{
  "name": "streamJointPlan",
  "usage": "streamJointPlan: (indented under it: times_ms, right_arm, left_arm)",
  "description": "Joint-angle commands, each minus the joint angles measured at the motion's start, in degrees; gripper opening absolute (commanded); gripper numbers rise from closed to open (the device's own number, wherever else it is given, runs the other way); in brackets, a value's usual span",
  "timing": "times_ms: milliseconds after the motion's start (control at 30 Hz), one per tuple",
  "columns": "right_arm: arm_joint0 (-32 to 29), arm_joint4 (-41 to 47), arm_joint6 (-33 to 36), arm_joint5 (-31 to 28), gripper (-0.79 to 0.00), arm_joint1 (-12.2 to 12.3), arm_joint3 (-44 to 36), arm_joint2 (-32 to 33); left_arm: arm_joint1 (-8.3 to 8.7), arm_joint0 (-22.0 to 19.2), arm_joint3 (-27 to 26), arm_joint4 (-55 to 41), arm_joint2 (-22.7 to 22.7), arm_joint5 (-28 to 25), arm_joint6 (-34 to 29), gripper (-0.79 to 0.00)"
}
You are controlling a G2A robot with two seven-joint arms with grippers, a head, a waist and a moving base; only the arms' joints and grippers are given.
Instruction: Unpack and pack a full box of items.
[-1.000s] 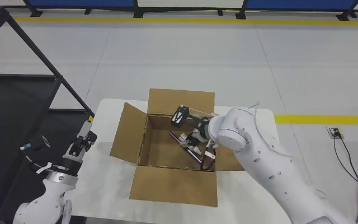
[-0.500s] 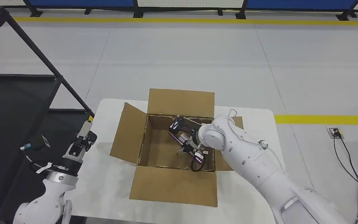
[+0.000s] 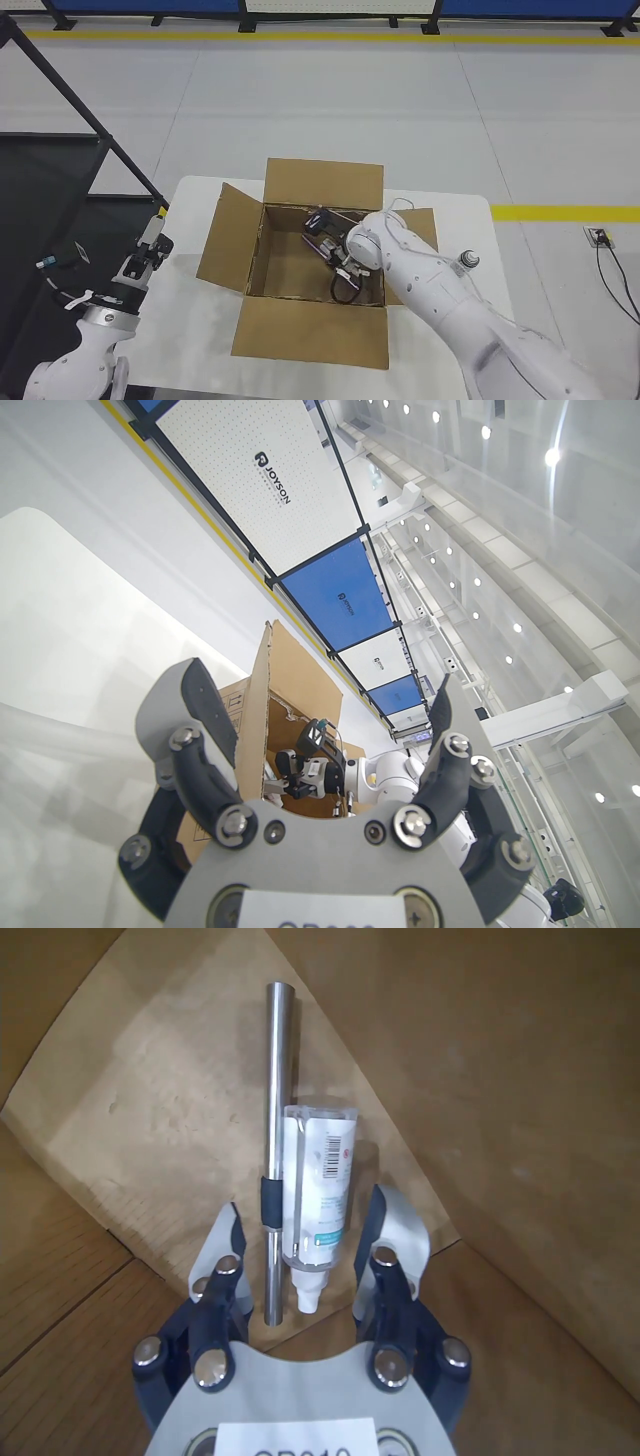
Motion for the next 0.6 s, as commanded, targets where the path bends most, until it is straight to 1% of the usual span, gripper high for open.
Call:
streamJointPlan:
  times_ms: [0,233,567]
  right_arm:
    - [0.3,0.1,-0.5,-0.3,-0.394,-0.5,1.7,0.0]
    - [1.0,0.2,-1.7,-1.4,-0.394,-2.5,6.3,-0.3]
    - [1.4,-1.0,-1.9,-0.7,-0.406,-4.8,10.1,-0.9]
  left_arm:
    - [0.0,0.0,0.0,0.0,0.0,0.0,0.0,0.0]
    - [0.0,0.0,0.0,0.0,0.0,0.0,0.0,0.0]
    - [0.0,0.0,0.0,0.0,0.0,0.0,0.0,0.0]
